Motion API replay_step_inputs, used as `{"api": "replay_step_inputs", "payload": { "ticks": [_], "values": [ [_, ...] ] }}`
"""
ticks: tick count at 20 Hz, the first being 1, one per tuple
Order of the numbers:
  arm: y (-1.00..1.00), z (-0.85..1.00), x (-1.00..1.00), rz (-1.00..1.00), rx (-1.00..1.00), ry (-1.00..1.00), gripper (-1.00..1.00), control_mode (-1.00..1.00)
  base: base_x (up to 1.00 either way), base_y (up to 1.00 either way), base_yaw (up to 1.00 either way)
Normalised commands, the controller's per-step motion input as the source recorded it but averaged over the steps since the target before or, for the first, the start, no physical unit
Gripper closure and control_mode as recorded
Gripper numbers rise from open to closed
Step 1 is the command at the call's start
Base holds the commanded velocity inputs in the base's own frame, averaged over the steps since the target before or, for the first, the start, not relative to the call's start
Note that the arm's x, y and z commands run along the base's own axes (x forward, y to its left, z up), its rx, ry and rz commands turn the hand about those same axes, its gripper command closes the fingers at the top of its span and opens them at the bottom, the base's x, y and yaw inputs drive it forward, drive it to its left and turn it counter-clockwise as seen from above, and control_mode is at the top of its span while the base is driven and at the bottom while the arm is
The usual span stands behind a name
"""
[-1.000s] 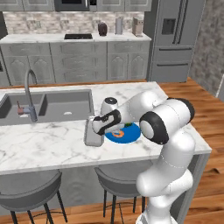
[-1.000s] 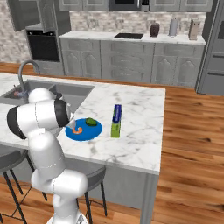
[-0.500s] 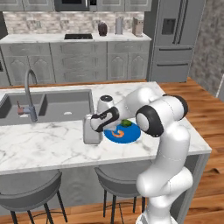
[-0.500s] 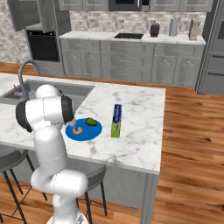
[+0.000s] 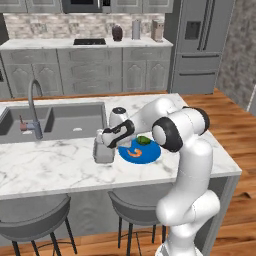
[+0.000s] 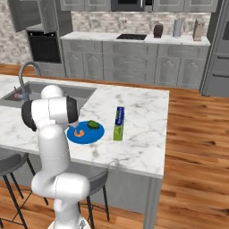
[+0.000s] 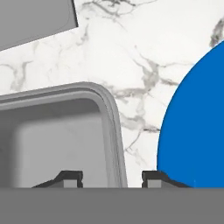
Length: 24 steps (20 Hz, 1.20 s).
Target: Retrieve the tupperware and aluminum foil from the cabinet and place them on the dining counter near the plate with shrimp and avocado to prepare for storing leftovers.
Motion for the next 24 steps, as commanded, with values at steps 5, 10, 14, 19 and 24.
{"api": "replay_step_inputs", "payload": {
  "ticks": [5, 10, 14, 19, 24],
  "values": [
    [-0.03, -0.01, 0.0, 0.0, 0.0, 0.0, -1.0, -1.0, 0.0, 0.0, 0.0],
    [-0.01, 0.01, -0.05, 0.0, 0.0, -0.03, -1.0, -1.0, 0.0, 0.0, 0.0],
    [0.0, 0.24, -0.06, 0.0, 0.0, -0.09, -1.0, -1.0, 0.0, 0.0, 0.0],
    [-0.02, 0.43, -0.25, 0.0, 0.0, -0.14, -1.0, -1.0, 0.0, 0.0, 0.0],
    [-0.19, 0.3, -0.61, 0.0, 0.0, -0.19, -1.0, -1.0, 0.0, 0.0, 0.0]
  ]
}}
